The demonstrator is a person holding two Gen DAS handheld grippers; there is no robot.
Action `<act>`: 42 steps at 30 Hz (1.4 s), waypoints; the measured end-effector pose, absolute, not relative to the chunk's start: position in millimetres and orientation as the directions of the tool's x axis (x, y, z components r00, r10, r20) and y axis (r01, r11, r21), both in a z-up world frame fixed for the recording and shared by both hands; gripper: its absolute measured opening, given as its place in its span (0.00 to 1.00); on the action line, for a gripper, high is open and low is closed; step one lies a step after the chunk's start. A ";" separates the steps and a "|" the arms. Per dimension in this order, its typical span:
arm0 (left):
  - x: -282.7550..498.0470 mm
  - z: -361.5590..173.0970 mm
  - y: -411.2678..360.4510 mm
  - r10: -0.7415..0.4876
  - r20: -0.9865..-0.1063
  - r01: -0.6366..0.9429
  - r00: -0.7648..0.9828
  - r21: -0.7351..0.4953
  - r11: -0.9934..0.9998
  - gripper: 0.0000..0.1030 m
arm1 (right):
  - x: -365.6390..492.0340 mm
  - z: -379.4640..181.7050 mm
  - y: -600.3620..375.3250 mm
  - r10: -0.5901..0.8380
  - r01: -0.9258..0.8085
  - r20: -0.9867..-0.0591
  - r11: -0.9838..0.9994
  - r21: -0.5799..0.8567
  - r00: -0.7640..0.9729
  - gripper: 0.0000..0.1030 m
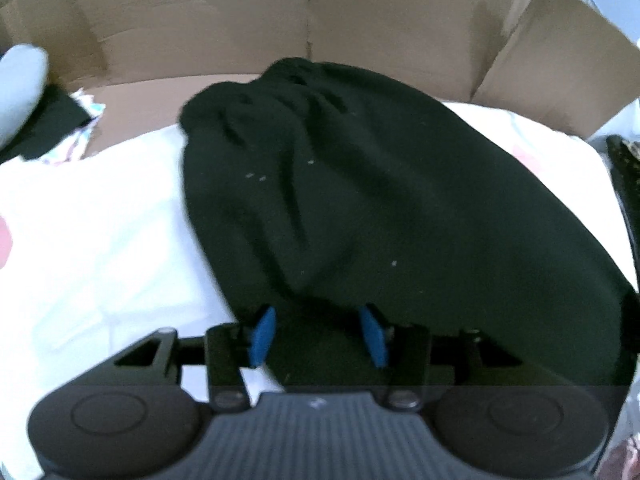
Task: Fold clothes
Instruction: 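Open the left gripper and pull it back from the folded black shorts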
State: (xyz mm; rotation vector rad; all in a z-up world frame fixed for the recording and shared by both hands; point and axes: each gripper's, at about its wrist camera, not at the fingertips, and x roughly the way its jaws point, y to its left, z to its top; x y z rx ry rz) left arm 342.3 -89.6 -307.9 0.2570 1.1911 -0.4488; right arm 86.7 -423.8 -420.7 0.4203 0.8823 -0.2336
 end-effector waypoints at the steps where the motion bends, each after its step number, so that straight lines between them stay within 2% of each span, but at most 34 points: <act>1: 340.3 -306.0 -82.2 -0.202 -0.933 0.458 0.298 -0.046 0.888 0.51 | 86.6 -420.0 -422.8 -0.024 0.365 -0.785 0.894 0.261 0.619 0.27; 3: 332.0 -298.4 -69.6 -0.200 -0.933 0.442 0.300 -0.050 0.895 0.52 | 86.1 -418.2 -420.9 -0.015 0.357 -0.780 0.894 0.269 0.625 0.33; 5: 324.4 -291.5 -59.2 -0.201 -0.933 0.429 0.298 -0.057 0.901 0.52 | 86.2 -416.5 -420.0 -0.013 0.356 -0.776 0.894 0.273 0.630 0.34; 20: 275.7 -300.6 -20.0 -0.267 -0.910 0.341 0.318 -0.153 0.928 0.54 | 84.0 -407.1 -410.5 -0.001 0.320 -0.770 0.910 0.264 0.638 0.35; 30: 241.2 -335.1 -23.8 -0.386 -0.896 0.326 0.220 -0.305 0.895 0.52 | 81.7 -404.9 -398.8 -0.030 0.290 -0.805 0.940 0.178 0.592 0.35; 35: 229.6 -347.9 -15.4 -0.380 -0.907 0.325 0.179 -0.310 0.893 0.52 | 80.8 -397.7 -392.2 -0.065 0.262 -0.808 0.958 0.113 0.586 0.35; 40: 227.9 -356.2 -9.5 -0.388 -0.909 0.316 0.154 -0.327 0.891 0.50 | 85.4 -398.7 -402.5 -0.076 0.309 -0.802 0.941 0.139 0.592 0.34; 42: 228.5 -356.6 -8.0 -0.388 -0.909 0.317 0.154 -0.327 0.890 0.50 | 86.1 -399.2 -409.6 -0.079 0.341 -0.800 0.926 0.162 0.595 0.29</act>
